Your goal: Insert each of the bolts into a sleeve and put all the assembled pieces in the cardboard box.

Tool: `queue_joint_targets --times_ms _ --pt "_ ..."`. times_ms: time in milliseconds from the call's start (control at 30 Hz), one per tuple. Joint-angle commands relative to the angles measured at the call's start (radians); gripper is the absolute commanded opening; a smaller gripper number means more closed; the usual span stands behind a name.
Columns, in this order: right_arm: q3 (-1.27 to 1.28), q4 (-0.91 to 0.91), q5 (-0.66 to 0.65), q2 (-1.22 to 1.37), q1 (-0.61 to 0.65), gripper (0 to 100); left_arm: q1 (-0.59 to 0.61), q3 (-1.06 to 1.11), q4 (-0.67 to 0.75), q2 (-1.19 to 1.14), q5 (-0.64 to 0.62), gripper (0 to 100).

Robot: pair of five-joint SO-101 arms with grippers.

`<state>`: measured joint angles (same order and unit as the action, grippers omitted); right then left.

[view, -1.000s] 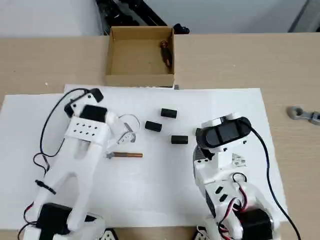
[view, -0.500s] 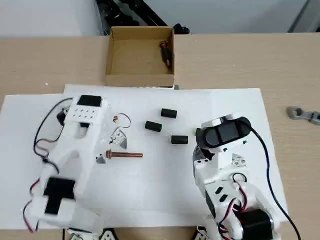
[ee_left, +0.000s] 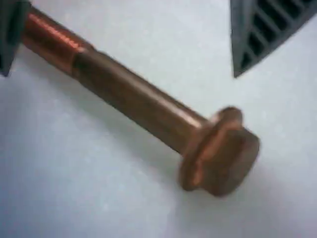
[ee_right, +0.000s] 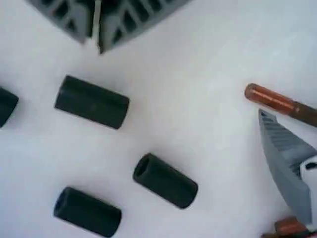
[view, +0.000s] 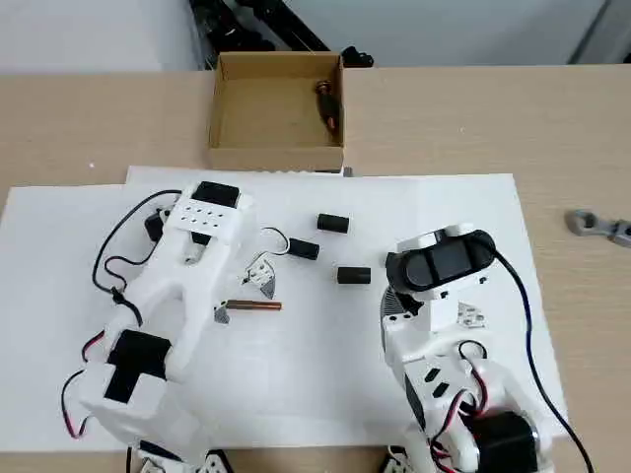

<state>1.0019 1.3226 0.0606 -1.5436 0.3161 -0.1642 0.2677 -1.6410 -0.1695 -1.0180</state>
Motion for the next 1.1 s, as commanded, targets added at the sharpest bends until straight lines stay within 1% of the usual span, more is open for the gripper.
queue_joint_targets --times_ms 0,100,200,467,533,633,733,867,1000,1067 --pt "-0.006 0.002 -0.006 -0.007 -0.005 0.4 0.034 -0.03 0.023 0.005 -0.014 27" --pt "-0.006 0.002 -0.006 -0.007 -0.005 0.4 0.064 -0.028 0.043 0.005 -0.017 27" --pt "-0.006 0.002 -0.006 -0.007 -0.005 0.4 0.064 0.01 0.078 0.005 -0.017 27" --pt "-0.006 0.002 -0.006 -0.007 -0.005 0.4 0.064 0.165 0.269 0.005 -0.005 27" --pt "-0.006 0.002 -0.006 -0.007 -0.005 0.4 0.064 0.186 0.292 0.005 0.006 27" --pt "-0.006 0.002 -0.006 -0.007 -0.005 0.4 0.066 0.189 0.285 0.008 0.005 27" --pt "-0.006 0.002 -0.006 -0.007 -0.005 0.4 0.066 0.191 0.285 0.012 0.009 22" --pt "-0.006 0.002 -0.006 -0.007 -0.005 0.4 0.064 0.186 0.292 0.012 0.012 11" --pt "-0.006 0.002 -0.006 -0.007 -0.005 0.4 0.064 0.185 0.292 0.014 0.063 1" --pt "-0.006 0.002 -0.006 -0.007 -0.005 0.4 0.064 0.185 0.29 0.014 0.063 1"
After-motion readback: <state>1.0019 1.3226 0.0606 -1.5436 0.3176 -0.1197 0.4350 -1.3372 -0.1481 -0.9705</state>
